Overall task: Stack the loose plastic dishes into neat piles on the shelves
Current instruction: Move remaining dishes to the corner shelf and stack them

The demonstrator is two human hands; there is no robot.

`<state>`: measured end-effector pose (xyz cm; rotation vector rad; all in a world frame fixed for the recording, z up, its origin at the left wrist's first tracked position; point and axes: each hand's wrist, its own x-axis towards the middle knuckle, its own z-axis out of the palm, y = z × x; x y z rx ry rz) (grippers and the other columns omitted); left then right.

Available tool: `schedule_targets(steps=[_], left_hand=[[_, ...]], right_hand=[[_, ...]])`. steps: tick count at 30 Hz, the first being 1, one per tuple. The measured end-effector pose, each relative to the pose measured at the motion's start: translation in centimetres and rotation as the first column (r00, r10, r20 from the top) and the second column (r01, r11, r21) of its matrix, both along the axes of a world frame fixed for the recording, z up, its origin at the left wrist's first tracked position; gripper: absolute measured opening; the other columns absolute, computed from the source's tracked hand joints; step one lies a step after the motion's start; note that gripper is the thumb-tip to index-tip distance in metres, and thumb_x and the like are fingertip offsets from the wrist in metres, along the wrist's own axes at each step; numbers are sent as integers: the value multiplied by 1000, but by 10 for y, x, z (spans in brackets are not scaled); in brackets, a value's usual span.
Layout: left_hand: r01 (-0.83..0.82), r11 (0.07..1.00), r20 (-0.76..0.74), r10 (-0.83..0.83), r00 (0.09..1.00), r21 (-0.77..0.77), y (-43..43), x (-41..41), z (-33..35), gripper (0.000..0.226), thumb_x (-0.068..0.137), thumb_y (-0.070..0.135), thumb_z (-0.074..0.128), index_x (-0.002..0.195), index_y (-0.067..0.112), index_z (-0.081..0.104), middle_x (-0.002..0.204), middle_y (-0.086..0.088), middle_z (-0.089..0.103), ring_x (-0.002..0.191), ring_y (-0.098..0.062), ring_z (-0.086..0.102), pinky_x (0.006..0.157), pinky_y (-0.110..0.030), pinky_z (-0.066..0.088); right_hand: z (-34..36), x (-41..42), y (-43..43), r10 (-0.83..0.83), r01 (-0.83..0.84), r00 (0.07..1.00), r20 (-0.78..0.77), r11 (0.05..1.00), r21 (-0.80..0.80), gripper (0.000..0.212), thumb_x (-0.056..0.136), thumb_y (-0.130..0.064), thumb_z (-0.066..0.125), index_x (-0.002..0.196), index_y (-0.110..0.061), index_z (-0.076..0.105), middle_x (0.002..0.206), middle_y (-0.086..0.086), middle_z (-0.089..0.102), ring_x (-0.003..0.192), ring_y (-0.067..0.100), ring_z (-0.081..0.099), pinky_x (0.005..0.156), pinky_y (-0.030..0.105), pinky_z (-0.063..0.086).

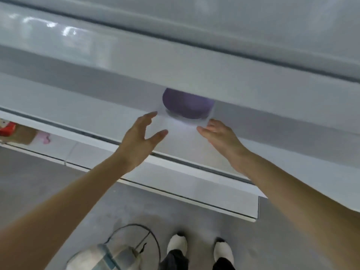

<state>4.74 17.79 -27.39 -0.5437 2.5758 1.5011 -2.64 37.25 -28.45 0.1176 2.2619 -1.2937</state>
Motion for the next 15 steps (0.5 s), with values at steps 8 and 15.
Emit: schedule_targets(steps=[8, 15], left_hand=[[-100, 931, -71, 133, 989, 351, -2, -96, -30, 19, 81, 34, 66, 91, 19, 62, 79, 6, 56, 68, -4, 51, 73, -21, 38], [-164, 927, -33, 186, 982, 338, 5, -83, -34, 43, 68, 44, 62, 97, 13, 65, 100, -15, 66, 100, -28, 62, 83, -31, 44]], right_hand=[[-30, -44, -33, -258, 247, 945, -202, 966, -78, 27, 86, -29, 61, 103, -9, 66, 87, 2, 58, 67, 12, 48, 62, 22, 41], [-33, -28, -35, -422, 372, 899, -119, 877, -304, 18, 86, -13, 62, 100, -24, 61, 90, -5, 62, 82, 10, 54, 76, 25, 44]])
